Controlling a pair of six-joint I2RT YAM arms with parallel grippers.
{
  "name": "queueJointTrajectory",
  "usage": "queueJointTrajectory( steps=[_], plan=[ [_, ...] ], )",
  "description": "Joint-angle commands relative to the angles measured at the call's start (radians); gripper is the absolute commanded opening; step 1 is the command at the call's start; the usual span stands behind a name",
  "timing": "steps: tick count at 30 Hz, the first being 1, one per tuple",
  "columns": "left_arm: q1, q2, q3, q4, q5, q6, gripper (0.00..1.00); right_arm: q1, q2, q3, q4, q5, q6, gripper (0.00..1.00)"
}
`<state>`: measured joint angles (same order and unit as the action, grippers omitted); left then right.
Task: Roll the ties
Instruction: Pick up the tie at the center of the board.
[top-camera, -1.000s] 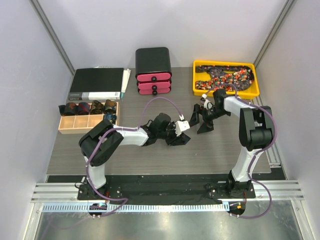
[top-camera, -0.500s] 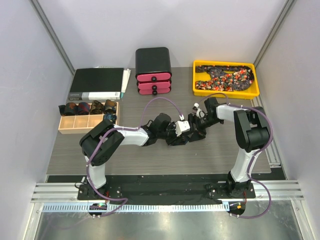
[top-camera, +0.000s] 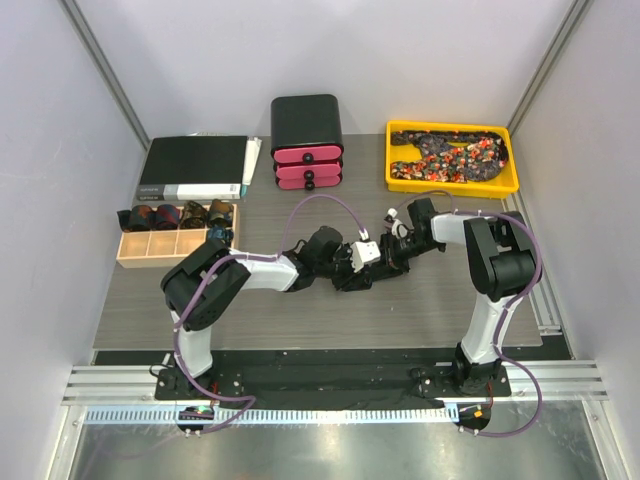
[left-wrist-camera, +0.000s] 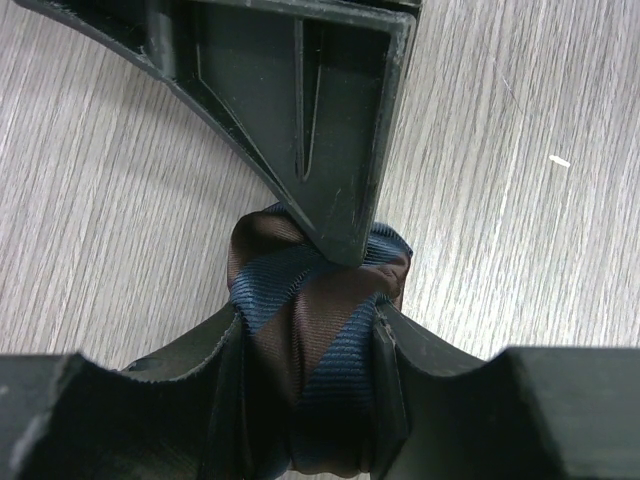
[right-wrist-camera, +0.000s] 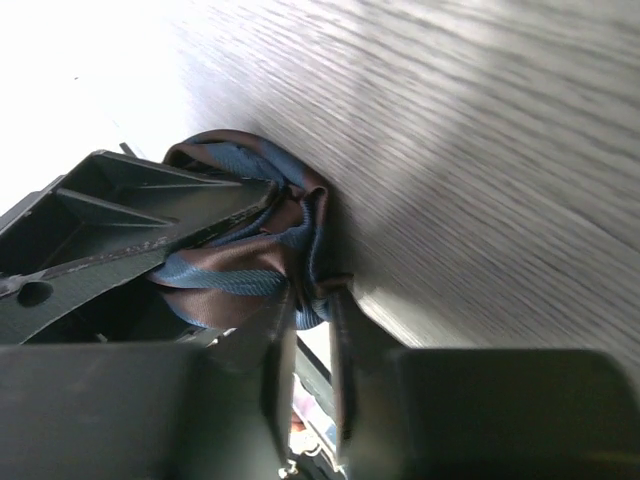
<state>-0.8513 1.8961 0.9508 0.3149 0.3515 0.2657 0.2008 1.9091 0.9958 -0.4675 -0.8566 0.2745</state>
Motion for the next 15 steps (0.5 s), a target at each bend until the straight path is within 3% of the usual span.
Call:
queueJointTrajectory(
  steps=[1, 2, 5, 9, 15],
  plan=[
    [0.001, 0.1, -0.029, -0.126, -0.063, 0.004, 0.09, 0.02, 0.024, -0.025, 0.113, 0.11, -0.005, 0.09],
    [0.0, 0.1, -0.029, -0.128, -0.063, 0.0, 0.09, 0.02, 0.024, -0.02, 0.115, 0.096, 0.002, 0.03],
    [0.003, 0.093, -0.03, -0.128, -0.071, -0.013, 0.14, 0.019, 0.012, -0.02, 0.124, 0.076, 0.015, 0.01],
    [0.009, 0.058, -0.038, -0.132, -0.072, -0.032, 0.43, 0.02, -0.028, -0.022, 0.138, 0.074, 0.048, 0.01],
    [0.04, -0.132, -0.062, -0.163, -0.02, -0.132, 0.63, 0.018, -0.091, -0.023, 0.139, 0.074, 0.094, 0.02]
  ],
)
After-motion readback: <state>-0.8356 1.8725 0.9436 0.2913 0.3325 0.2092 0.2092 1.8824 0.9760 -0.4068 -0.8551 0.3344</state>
